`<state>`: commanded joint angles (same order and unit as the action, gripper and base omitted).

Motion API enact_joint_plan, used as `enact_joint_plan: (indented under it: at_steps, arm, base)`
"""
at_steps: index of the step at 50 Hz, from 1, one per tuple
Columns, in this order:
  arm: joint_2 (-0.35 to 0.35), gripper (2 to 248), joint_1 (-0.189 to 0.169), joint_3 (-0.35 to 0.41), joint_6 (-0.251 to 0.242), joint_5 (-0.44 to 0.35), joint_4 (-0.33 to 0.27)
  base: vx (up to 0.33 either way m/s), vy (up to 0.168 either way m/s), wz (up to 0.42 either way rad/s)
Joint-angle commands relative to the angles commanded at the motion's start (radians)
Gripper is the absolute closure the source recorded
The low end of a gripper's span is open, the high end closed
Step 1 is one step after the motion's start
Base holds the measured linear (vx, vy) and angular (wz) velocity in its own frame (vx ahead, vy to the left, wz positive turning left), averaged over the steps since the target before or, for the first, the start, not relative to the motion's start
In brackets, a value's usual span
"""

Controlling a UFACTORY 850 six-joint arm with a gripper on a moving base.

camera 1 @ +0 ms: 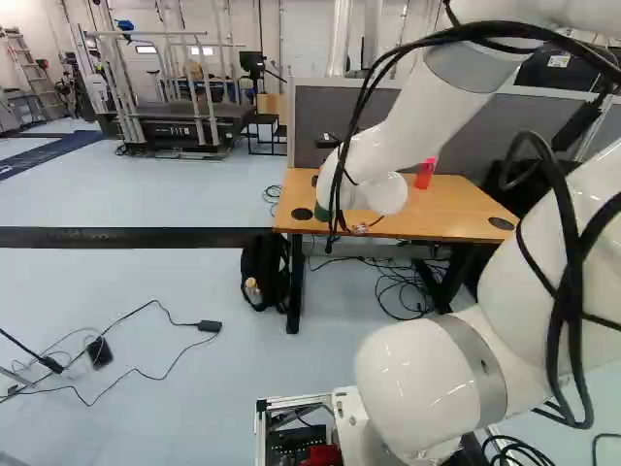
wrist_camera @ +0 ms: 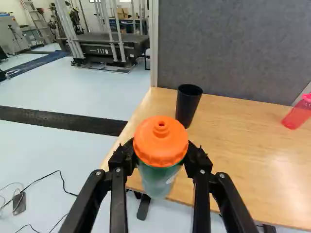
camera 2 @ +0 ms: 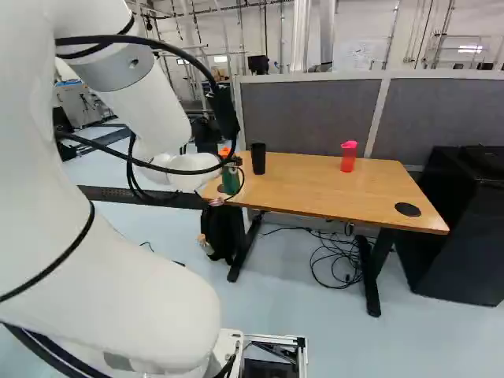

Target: Pick up the green bottle from the table

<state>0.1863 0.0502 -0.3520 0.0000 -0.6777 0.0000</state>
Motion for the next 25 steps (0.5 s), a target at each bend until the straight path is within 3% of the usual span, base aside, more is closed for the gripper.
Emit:
enact_joint_plan:
  at_steps: [25]
  arm:
    - [0.055, 129, -0.03, 0.157, 0.0, -0.116, 0.0]
  base:
    - [0.0, 0.0, 0.0]
